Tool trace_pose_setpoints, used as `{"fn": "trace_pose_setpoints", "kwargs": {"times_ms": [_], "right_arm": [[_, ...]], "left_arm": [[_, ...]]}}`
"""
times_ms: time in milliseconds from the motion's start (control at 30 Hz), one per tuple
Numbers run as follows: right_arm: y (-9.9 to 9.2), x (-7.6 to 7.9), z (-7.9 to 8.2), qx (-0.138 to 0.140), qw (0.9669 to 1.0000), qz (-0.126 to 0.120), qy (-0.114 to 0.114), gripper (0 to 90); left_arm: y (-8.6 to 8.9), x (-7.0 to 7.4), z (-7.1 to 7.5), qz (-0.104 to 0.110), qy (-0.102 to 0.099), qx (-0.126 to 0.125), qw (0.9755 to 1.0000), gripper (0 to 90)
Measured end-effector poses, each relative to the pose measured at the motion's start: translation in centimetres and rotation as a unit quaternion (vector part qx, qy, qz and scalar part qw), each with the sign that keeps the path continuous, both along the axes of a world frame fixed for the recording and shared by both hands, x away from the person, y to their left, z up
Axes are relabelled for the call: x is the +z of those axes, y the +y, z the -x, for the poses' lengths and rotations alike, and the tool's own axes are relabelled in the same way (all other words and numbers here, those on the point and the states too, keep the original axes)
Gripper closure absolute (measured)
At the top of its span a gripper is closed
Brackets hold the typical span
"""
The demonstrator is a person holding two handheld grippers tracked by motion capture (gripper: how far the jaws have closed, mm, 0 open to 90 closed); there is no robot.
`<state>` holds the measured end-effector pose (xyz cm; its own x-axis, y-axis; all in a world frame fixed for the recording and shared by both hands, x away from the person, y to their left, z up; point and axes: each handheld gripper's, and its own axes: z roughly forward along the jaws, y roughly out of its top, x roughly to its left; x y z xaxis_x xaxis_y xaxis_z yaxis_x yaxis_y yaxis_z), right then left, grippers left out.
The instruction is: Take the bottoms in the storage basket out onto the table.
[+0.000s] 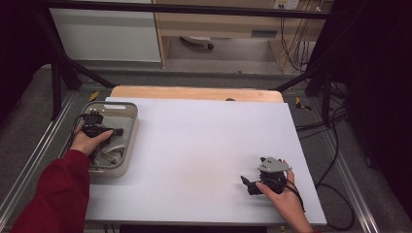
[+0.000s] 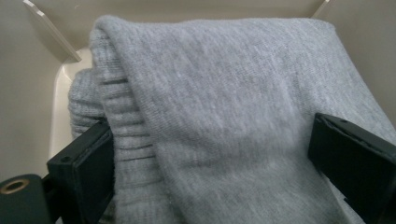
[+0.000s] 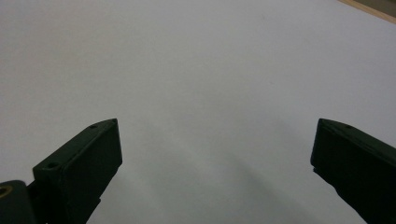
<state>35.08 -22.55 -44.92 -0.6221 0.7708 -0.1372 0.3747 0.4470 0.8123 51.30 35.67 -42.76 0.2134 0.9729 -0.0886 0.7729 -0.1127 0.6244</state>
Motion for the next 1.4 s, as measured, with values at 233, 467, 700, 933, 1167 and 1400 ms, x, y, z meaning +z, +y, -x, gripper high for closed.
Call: {"fn": "trace_pose_setpoints", "kwargs": {"times_ms": [233, 467, 700, 933, 1167, 1400], "right_arm": [[0.01, -0.08, -0.05, 0.003, 1.0000, 0.003, 0.002, 2.5], [0.14, -0.12, -0.01, 0.005, 1.0000, 0.004, 0.006, 2.5], [0.13, -0.15, -0.02, 0.007, 0.9999, 0.007, 0.007, 2.5], [0.23, -0.24, -0.03, 0.011, 0.9999, 0.010, 0.008, 2.5], [0.27, -0.25, -0.01, 0.012, 0.9998, 0.011, 0.009, 2.5], [0.34, -0.28, 0.02, 0.014, 0.9998, 0.012, 0.012, 2.5]], "left_arm": [[-0.49, -0.13, -0.07, -0.018, 0.000, 0.002, 0.9998, 4.0], [-0.56, -0.10, -0.06, -0.026, 0.001, 0.004, 0.9997, 5.0], [-0.53, -0.10, -0.06, -0.025, 0.002, 0.003, 0.9997, 4.9], [-0.45, -0.03, -0.07, -0.024, 0.003, 0.004, 0.9997, 6.4], [-0.41, 0.50, 0.30, 0.000, 0.002, -0.010, 0.9999, 32.0], [-0.53, 0.74, 0.29, 0.008, 0.012, -0.008, 0.9999, 44.3]]}}
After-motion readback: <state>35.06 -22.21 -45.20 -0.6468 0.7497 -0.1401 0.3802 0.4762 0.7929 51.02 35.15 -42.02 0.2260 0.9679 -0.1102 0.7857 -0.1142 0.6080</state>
